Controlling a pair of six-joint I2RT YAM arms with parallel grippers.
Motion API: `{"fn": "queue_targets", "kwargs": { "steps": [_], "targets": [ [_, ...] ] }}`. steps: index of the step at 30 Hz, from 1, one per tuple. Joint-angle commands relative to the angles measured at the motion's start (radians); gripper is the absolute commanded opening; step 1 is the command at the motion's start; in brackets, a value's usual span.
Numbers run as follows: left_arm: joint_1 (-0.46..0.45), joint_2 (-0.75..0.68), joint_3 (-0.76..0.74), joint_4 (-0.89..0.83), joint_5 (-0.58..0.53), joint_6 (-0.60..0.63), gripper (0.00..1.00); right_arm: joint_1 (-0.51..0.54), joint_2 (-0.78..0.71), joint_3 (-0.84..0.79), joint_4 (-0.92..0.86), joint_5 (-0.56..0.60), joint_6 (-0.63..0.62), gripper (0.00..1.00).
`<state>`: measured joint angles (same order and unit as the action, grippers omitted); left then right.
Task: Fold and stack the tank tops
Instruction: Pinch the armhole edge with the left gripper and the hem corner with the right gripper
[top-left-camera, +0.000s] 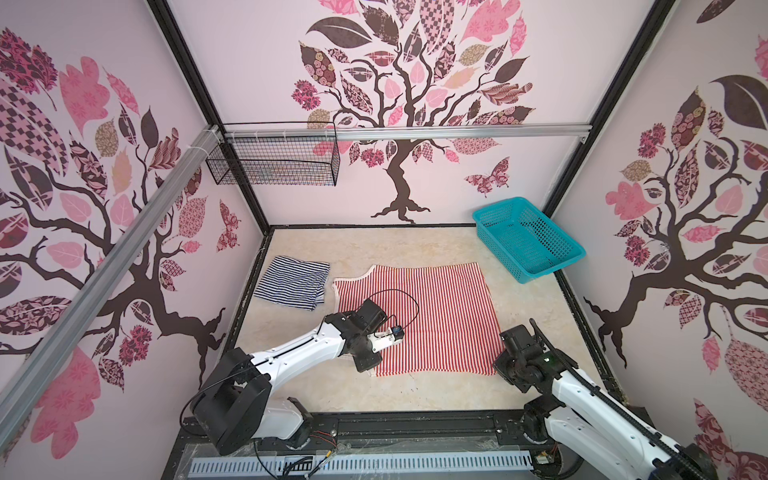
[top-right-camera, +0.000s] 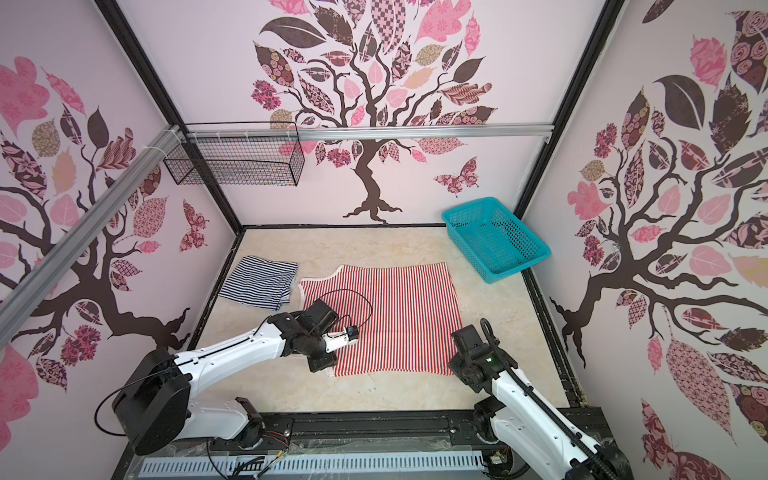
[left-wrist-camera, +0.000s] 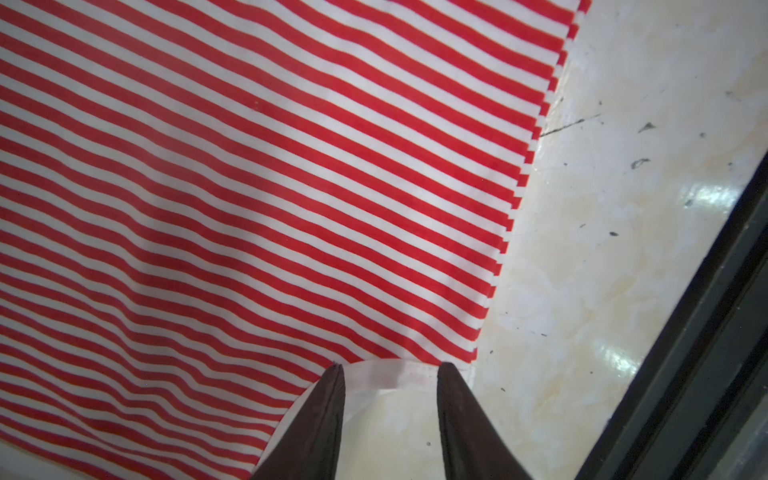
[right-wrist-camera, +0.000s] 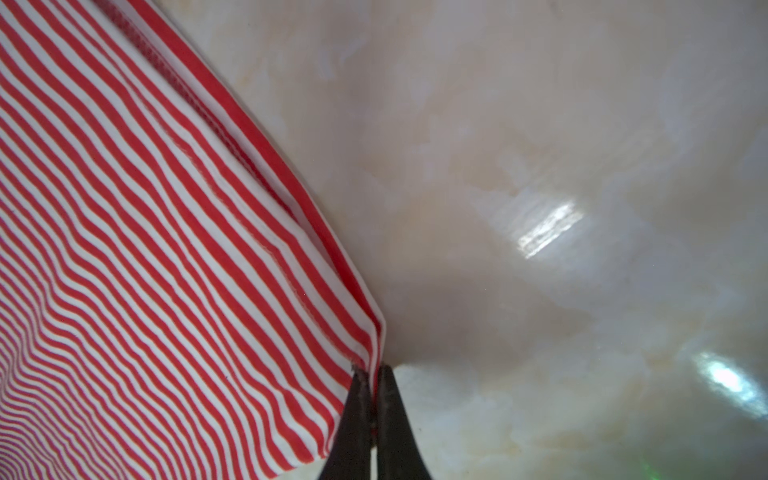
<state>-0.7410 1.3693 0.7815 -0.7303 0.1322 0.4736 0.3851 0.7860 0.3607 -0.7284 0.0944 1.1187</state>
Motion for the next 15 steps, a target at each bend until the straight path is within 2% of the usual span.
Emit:
{"fn": "queue_targets", "kwargs": {
  "steps": [1, 5, 9, 15],
  "targets": [
    [-0.019, -0.01, -0.033, -0.013, -0.001, 0.017, 0.42, 0.003, -0.007, 0.06, -0.017, 0.001, -0.022, 0.0],
    [-0.052, 0.02, -0.046, 0.001, -0.043, 0.014, 0.42, 0.003, -0.004, 0.082, -0.016, 0.0, -0.034, 0.0],
    [-0.072, 0.013, -0.056, 0.003, -0.019, 0.008, 0.42, 0.004, 0.005, 0.104, -0.012, -0.007, -0.044, 0.0],
    [-0.129, 0.028, -0.078, 0.048, -0.045, -0.009, 0.42, 0.003, 0.018, 0.131, -0.008, -0.01, -0.052, 0.0]
  ]
}}
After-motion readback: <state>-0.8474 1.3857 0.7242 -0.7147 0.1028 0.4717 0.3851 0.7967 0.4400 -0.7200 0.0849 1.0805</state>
